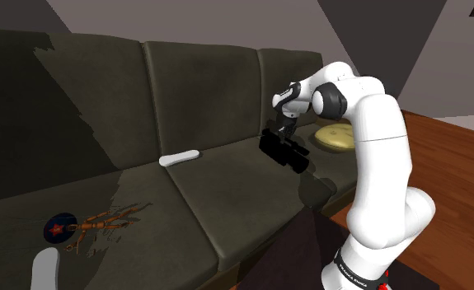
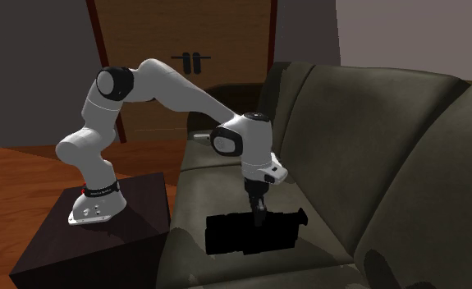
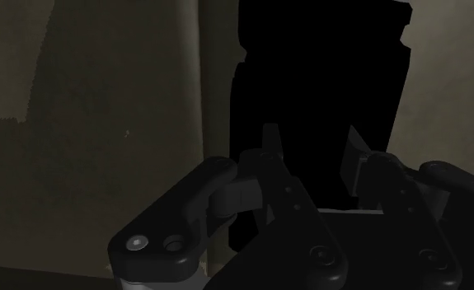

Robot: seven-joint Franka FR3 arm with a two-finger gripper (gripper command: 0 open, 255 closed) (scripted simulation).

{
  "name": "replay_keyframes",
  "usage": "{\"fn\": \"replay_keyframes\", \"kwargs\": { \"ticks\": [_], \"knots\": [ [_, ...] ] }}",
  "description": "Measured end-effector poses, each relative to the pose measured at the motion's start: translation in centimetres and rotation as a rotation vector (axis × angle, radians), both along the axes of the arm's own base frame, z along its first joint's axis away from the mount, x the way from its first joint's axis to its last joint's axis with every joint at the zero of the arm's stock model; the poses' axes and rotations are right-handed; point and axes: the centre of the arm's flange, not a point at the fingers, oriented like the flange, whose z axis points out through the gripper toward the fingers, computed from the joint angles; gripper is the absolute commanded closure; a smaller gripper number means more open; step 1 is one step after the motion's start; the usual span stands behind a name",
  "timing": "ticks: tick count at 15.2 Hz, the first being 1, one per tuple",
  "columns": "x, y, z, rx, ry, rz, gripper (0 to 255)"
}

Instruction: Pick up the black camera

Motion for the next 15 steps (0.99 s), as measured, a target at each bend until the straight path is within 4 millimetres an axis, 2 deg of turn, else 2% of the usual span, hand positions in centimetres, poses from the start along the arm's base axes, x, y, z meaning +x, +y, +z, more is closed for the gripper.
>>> {"fn": "replay_keyframes", "kwargs": {
  "ticks": [15],
  "knots": [
    [0.0,0.0,7.2,0.001,0.002,0.0,255]
  ]
}}
